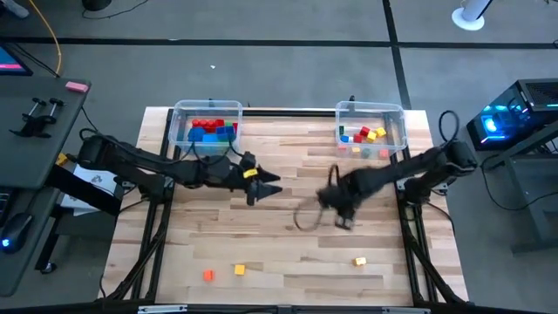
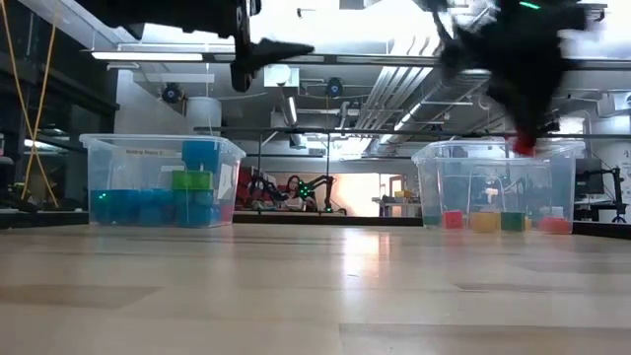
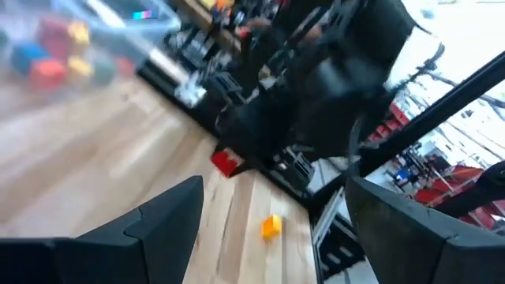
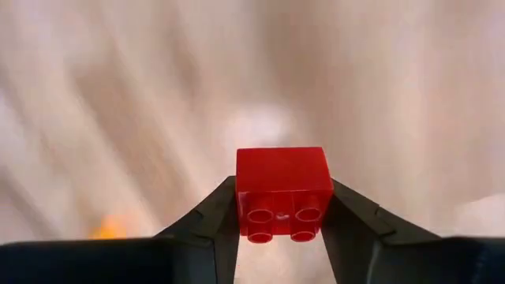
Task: Sort blocks by size
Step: Put the small game piece into the right transparent bin
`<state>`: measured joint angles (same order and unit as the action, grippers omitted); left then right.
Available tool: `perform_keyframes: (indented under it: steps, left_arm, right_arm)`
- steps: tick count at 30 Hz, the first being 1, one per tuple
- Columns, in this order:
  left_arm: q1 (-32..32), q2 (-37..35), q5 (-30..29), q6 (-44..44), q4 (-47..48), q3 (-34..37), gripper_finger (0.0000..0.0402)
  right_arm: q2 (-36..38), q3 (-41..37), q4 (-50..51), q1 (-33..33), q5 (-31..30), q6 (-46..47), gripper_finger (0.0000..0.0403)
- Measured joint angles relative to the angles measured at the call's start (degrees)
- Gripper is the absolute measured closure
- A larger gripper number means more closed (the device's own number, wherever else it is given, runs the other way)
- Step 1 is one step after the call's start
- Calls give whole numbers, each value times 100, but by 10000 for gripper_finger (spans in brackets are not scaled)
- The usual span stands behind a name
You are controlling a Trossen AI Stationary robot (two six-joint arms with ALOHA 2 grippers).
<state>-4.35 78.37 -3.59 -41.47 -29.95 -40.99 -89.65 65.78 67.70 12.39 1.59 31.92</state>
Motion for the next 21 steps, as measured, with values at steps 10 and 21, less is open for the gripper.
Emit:
perform_keyframes:
  steps: [10, 21]
  left_arm:
    - [95, -741, -5, 314, 343, -2, 108]
    - [-524, -965, -354, 364, 1116, -2, 108]
  right_arm:
    - [458, 1558, 1217, -2814, -3091, 93, 267]
    - [973, 1392, 1099, -5188, -3248, 382, 169]
